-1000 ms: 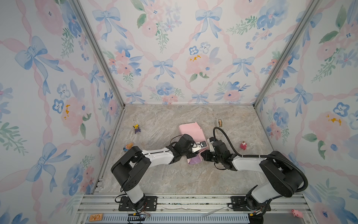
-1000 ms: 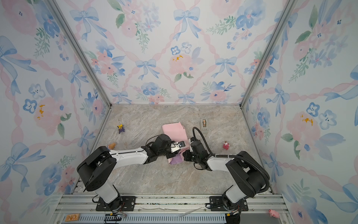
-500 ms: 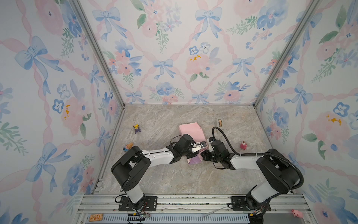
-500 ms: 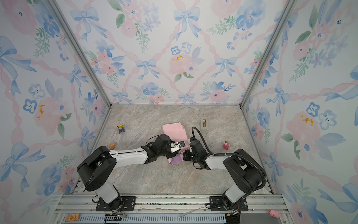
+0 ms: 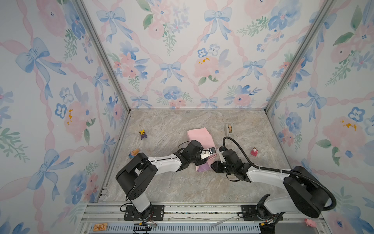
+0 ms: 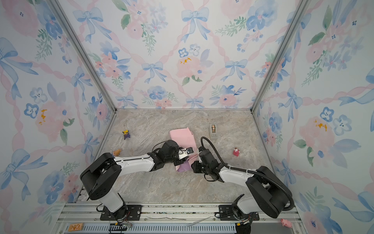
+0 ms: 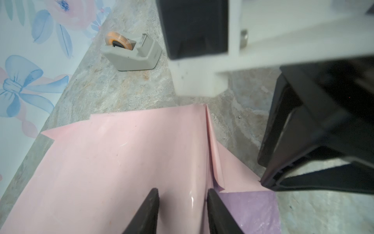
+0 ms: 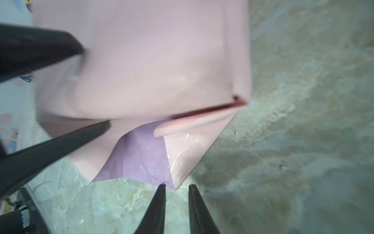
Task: Wrap a gift box in wrapping paper
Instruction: Fold the wrapping paper around the gift box, then rotate the gift box at the center of the table.
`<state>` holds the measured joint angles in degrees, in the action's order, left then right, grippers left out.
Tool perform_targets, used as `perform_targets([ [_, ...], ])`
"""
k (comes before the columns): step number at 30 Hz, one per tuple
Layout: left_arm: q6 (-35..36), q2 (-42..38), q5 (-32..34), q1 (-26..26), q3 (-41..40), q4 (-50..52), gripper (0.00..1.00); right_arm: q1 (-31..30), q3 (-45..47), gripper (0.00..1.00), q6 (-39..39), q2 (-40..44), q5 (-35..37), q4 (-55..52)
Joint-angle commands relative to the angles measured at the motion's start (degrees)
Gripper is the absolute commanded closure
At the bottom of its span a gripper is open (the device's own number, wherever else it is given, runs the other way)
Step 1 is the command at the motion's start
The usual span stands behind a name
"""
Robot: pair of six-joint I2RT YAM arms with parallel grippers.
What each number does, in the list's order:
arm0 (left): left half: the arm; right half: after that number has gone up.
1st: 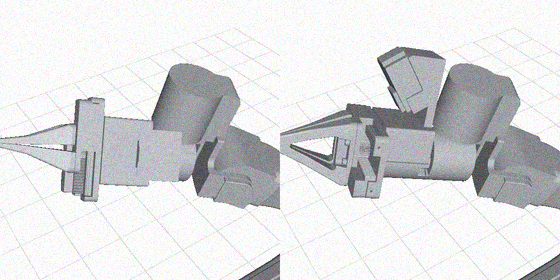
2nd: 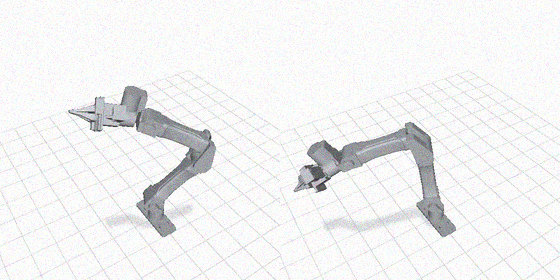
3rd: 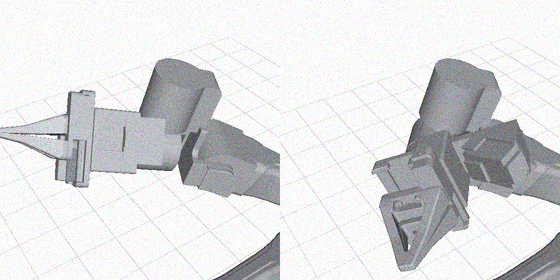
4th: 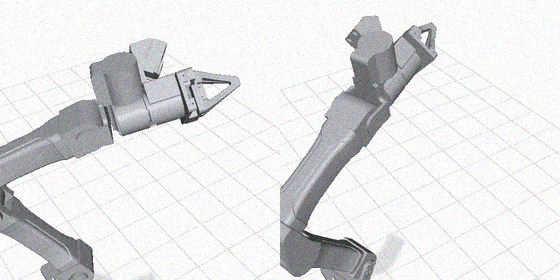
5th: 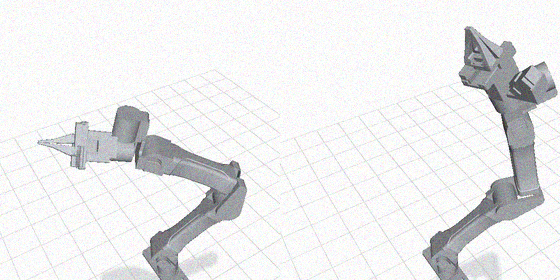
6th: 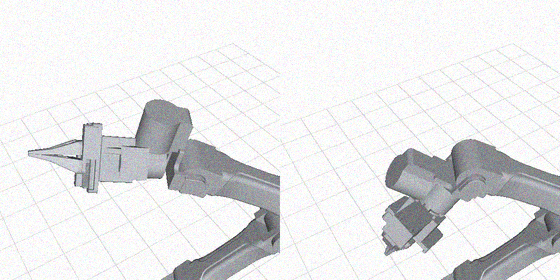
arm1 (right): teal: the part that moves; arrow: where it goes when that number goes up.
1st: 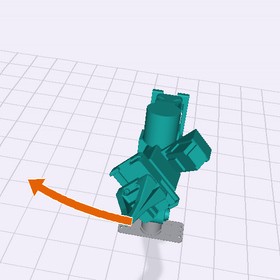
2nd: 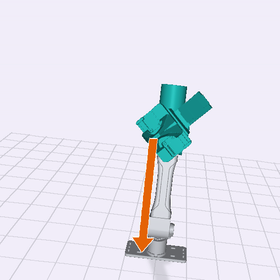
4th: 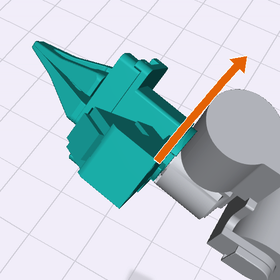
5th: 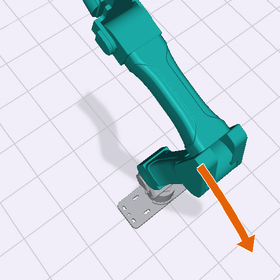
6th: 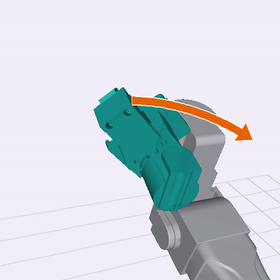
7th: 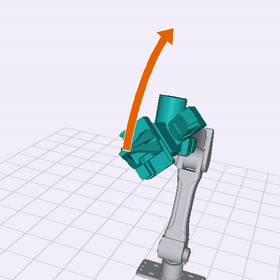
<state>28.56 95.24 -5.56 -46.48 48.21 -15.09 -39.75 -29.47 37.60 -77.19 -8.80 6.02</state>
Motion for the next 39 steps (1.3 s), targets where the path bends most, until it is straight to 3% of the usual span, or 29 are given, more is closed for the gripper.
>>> perform_targets([
  [1, -2.72, -3.01, -2.53, -0.16, 0.86, 0.44, 0.56, 1.24, -6.44, 0.67, -5.52, 6.83, -0.23, -12.37],
  [4, -5.20, -5.25, -2.64, -0.10, 2.16, 0.18, 0.51, 4.58, -12.03, 0.58, -8.57, 9.33, -2.09, -18.99],
  [8, -11.15, -9.33, 1.14, -0.02, 2.82, 0.20, 0.48, 10.73, -21.52, 0.53, -11.23, 6.02, -5.13, -28.25],
  [15, -34.95, -16.53, 11.80, 4.38, 0.56, 6.79, 0.45, 16.35, -38.42, 0.48, -13.56, -11.62, -10.13, -38.87],
  [18, -43.24, -17.41, 10.42, 7.83, -1.63, 8.98, 0.45, 16.36, -40.89, 0.47, -12.75, -16.89, -11.63, -38.09],
  [21, -47.87, -17.22, 7.27, 10.01, -5.40, 5.07, 0.46, 16.78, -41.80, 0.48, -12.10, -20.78, -13.25, -36.92],
  [32, -53.12, -7.38, -2.29, 11.59, -6.59, -5.57, 0.55, 17.11, -36.19, 0.60, -7.65, -19.97, -17.19, -31.34],
  [37, -52.09, -2.89, -5.64, 11.43, -2.51, -8.94, 0.57, 17.27, -33.10, 0.60, -5.28, -16.46, -16.18, -31.43],
  [39, -50.70, -1.35, -6.56, 11.39, -0.69, -9.21, 0.58, 17.25, -32.20, 0.54, -4.39, -15.01, -15.99, -31.48],
])
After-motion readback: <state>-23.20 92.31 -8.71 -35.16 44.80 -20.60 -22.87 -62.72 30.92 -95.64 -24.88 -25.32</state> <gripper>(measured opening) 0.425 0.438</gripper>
